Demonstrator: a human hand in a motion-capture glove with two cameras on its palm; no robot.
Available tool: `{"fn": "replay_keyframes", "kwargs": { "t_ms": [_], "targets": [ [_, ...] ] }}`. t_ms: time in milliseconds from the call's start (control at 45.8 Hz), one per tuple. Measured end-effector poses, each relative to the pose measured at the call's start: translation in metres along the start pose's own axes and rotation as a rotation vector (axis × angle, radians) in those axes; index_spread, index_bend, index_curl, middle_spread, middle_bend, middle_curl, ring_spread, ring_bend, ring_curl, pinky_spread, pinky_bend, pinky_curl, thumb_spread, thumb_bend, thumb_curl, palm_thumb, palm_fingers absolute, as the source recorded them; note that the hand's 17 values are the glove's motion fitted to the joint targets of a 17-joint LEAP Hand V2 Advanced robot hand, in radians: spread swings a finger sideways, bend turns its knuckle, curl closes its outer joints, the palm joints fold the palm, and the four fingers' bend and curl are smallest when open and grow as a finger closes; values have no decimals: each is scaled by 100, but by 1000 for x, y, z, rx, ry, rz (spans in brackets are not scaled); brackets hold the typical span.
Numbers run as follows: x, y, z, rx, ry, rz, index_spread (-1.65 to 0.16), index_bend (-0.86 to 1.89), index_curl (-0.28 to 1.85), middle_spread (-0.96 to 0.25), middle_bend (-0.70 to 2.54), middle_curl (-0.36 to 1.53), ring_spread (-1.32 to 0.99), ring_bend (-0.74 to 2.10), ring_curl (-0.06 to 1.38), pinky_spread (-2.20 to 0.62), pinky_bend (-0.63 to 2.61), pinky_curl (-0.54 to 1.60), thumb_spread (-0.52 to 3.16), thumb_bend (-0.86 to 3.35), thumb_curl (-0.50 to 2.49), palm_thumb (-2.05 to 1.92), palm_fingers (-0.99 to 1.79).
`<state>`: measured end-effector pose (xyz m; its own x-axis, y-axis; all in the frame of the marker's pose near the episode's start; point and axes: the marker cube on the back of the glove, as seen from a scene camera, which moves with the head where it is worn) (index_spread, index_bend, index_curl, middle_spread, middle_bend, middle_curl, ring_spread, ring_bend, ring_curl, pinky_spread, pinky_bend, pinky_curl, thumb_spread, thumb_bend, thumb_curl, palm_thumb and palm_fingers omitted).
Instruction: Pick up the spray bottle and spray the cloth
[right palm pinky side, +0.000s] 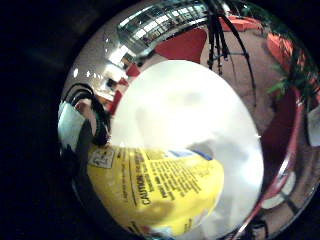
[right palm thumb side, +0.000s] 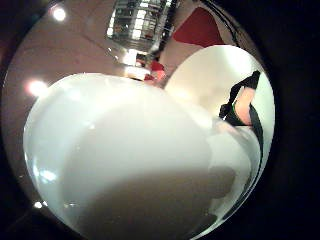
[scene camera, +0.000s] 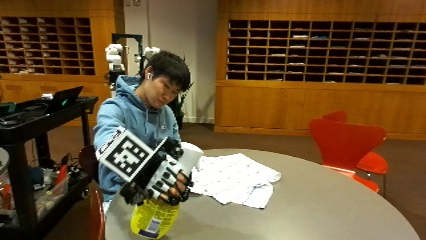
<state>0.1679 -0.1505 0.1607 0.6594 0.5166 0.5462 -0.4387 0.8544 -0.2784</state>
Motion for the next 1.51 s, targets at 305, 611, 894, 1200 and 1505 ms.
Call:
{"fn": "replay_keyframes", "kwargs": {
  "t_ms": [305, 611, 894, 1200, 1505],
  "targets": [
    [-92, 28, -4, -117, 690, -207, -22, 40, 47, -16, 53, 48, -21, 52, 42, -28, 35, 37, 10, -3, 67, 93, 139],
    [-165, 62, 20, -233, 1228, -329, -21, 40, 49, -16, 55, 48, -21, 54, 43, -28, 35, 37, 6, -3, 70, 93, 138],
    [-183, 76, 56, -292, 1497, -361, -21, 40, 50, -16, 55, 48, -21, 54, 44, -30, 36, 38, 4, -3, 72, 92, 138],
    [-175, 79, 87, -339, 1550, -366, -21, 40, 51, -16, 56, 48, -21, 54, 44, -30, 35, 38, 4, -3, 73, 92, 138],
    [-186, 82, 84, -308, 1337, -379, -21, 40, 52, -16, 56, 48, -21, 54, 44, -30, 35, 38, 4, -3, 74, 92, 138]
  ]
}}
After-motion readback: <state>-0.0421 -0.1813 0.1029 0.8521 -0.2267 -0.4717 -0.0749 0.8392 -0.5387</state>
